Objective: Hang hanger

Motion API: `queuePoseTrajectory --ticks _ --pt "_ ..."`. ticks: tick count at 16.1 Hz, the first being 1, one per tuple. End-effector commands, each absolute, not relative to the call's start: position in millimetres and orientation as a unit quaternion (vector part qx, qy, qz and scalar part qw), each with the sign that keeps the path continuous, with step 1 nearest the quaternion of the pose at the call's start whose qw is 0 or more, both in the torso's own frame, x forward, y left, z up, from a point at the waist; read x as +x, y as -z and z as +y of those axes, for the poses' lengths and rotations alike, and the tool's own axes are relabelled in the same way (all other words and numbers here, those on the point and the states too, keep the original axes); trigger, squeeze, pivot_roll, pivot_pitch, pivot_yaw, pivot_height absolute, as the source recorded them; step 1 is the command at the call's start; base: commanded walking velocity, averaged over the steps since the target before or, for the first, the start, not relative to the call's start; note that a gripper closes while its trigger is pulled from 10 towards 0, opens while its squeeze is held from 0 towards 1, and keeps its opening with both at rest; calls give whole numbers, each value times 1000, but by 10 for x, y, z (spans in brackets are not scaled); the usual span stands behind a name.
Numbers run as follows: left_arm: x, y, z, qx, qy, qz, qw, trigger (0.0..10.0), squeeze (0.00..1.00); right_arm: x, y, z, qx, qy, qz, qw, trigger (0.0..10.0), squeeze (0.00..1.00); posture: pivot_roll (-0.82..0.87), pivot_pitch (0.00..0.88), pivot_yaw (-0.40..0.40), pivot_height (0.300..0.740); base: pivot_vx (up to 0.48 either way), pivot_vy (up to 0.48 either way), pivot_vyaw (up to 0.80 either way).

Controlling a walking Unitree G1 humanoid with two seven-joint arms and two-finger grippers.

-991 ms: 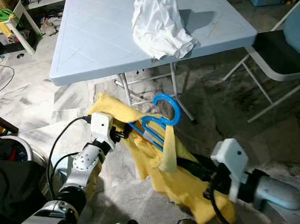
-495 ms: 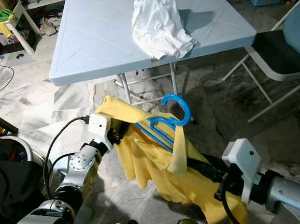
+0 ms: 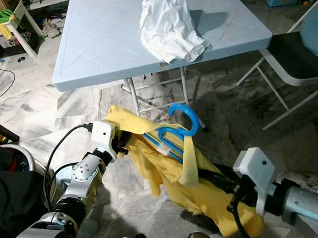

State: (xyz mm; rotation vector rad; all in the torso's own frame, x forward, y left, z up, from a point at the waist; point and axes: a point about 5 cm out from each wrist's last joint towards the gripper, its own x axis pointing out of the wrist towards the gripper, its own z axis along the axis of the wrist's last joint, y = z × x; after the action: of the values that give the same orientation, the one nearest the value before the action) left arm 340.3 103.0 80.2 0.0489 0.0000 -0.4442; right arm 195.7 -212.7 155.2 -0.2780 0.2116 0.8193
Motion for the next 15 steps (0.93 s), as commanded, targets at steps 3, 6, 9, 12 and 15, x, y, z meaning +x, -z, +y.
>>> queuePoseTrajectory --ticks 3,6,9,12,15 --pt "3379 -800 1032 39 238 -7 970 0 0 2045 -1487 -2119 -200 -385 103 895 10000 0 -222 168 112 740 0 0 0" --pt "3398 -829 1064 41 235 -11 971 0 0 2033 -1379 -2184 -243 -393 134 877 10000 0 -209 166 112 740 0 0 0" --pt "3413 -845 1097 46 229 -13 972 0 0 2044 -1351 -2286 -274 -393 149 865 10000 0 -206 164 114 740 0 0 0" --pt "3453 -895 1124 52 222 -18 973 0 0 1990 -1340 -2498 -327 -402 185 835 10000 0 -208 163 118 740 0 0 0" --pt "3470 -895 1179 58 215 -11 975 0 0 1915 -1507 -2810 -359 -394 217 818 10000 0 -214 170 123 740 0 0 0"
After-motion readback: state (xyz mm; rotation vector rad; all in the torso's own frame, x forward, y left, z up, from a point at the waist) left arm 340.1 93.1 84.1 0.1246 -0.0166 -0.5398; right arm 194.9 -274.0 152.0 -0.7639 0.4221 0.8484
